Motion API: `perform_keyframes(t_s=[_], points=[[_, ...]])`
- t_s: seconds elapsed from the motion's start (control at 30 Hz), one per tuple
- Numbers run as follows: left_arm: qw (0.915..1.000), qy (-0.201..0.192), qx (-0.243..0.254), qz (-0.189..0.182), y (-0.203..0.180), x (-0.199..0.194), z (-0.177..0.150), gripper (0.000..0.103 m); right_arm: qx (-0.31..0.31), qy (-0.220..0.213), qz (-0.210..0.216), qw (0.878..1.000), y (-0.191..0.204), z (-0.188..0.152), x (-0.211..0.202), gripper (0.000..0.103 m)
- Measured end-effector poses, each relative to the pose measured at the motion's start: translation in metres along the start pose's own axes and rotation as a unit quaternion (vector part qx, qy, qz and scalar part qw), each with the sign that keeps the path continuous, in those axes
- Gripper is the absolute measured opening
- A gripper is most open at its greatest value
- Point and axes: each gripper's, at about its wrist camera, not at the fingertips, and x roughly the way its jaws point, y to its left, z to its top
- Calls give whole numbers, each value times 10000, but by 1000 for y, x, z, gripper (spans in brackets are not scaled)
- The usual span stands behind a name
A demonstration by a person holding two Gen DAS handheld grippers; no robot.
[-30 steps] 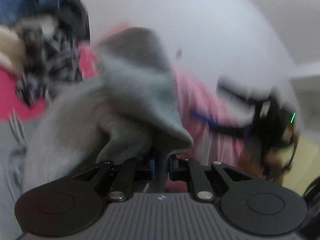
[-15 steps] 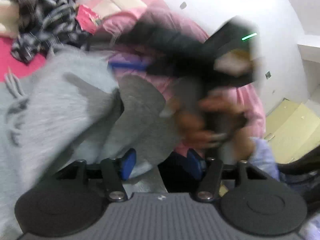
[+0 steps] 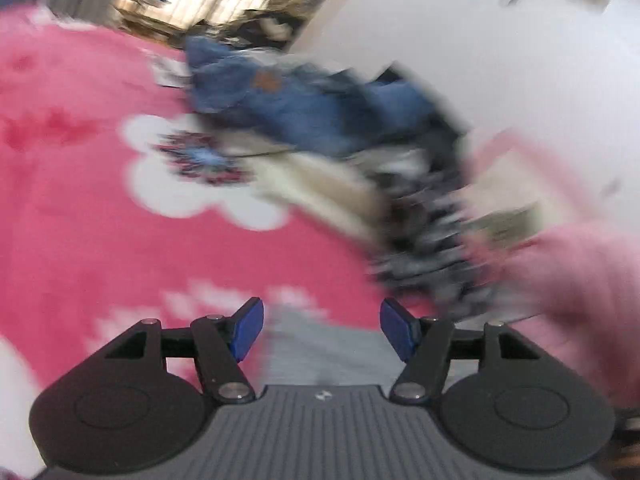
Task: Fold clothes
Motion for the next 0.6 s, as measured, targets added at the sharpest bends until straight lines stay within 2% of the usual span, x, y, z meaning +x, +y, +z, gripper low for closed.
perform_keyframes(t_s=[0.07, 0.1, 0.17, 0.23, 0.3, 0.33, 0.4, 0.43, 0.5, 0.57, 0.6], points=[[9954, 477, -785, -282, 20, 16, -3, 65, 140, -21, 105, 9998, -8, 0, -2, 100], [9889, 674, -1244, -450, 29, 25, -7, 65, 194, -83, 181, 9996, -9, -1, -4, 100], [9814, 870, -1605, -596, 34, 44, -14, 63, 128, -330, 161, 9992, -8, 1, -9, 99], [9867, 893, -1254, -523, 27, 47, -13, 62, 16, -537, -22, 9986, -5, 4, -11, 100], [9907, 909, -951, -347, 20, 44, -19, 52, 20, -550, -66, 9985, -6, 9, -7, 100], [9916, 913, -876, -269, 18, 43, -21, 43, 97, -474, 13, 9988, -9, 12, -3, 100], [9889, 914, -1107, -375, 27, 38, -23, 30, 243, -348, 122, 9990, -13, 18, 4, 100], [9855, 876, -1359, -524, 33, 36, -23, 22, 282, -339, 106, 9990, -13, 19, 6, 100], [9818, 608, -1593, -839, 38, 29, -21, 16, 234, -372, 133, 9989, -10, 20, 6, 100], [9804, 56, -1350, -1434, 26, 16, -16, 14, 149, -402, 259, 9987, -5, 20, 5, 100], [9770, -273, -1148, -1774, 19, 5, -14, 14, 106, -404, 338, 9986, -4, 20, 5, 100]])
